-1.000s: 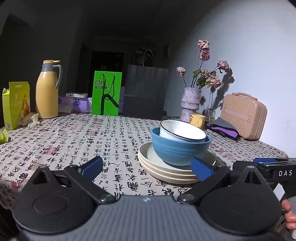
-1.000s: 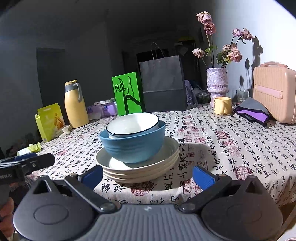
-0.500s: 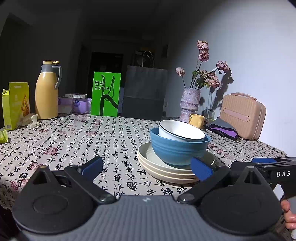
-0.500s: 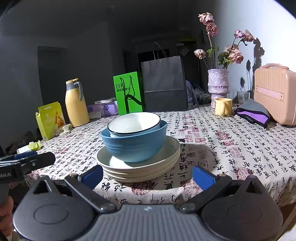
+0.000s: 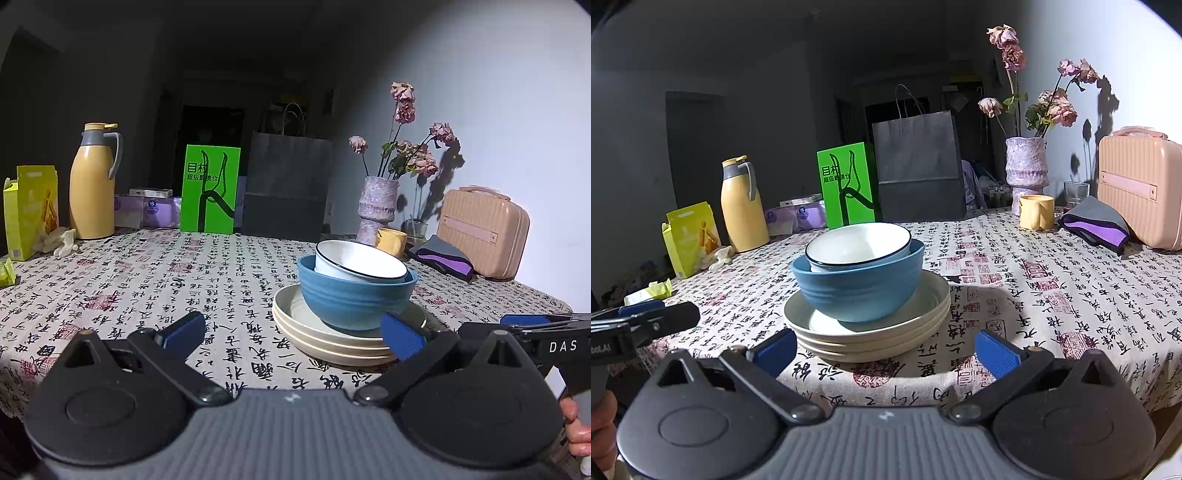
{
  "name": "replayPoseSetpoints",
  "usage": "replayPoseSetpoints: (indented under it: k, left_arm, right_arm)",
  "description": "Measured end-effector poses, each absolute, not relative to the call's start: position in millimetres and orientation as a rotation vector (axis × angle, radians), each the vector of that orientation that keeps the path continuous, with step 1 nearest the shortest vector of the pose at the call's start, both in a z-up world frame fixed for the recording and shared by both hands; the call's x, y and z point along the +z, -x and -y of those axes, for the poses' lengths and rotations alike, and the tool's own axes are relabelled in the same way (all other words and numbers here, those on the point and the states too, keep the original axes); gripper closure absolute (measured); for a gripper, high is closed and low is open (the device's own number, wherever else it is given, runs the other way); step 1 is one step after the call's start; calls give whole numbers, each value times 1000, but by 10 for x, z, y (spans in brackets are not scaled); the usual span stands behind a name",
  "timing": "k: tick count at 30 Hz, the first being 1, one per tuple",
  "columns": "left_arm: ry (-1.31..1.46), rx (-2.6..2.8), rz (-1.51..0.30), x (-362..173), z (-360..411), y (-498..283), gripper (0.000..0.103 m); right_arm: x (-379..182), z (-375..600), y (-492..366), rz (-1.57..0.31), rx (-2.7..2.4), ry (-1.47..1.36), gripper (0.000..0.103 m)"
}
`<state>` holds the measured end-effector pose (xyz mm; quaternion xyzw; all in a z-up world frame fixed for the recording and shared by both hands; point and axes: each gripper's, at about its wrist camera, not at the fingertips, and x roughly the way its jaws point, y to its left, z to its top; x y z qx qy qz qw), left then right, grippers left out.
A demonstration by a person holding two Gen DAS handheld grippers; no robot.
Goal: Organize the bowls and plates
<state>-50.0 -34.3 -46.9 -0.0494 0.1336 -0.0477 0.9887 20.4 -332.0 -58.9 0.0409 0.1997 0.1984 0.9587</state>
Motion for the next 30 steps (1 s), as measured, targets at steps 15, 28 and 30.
replayPoseSetpoints:
  k: [15,28,30]
  left_arm:
    - [99,-95,-264,-458,349,506,0]
    - [104,-98,-263,-447,353,507,0]
    - [103,-97,-263,-448,354,506,0]
  right_arm:
    - [-588,3316,-201,-404,402,-83,0]
    - [-586,3315,-197,-404,406,-80,0]
    - [-586,3314,-196,-404,405,-80,0]
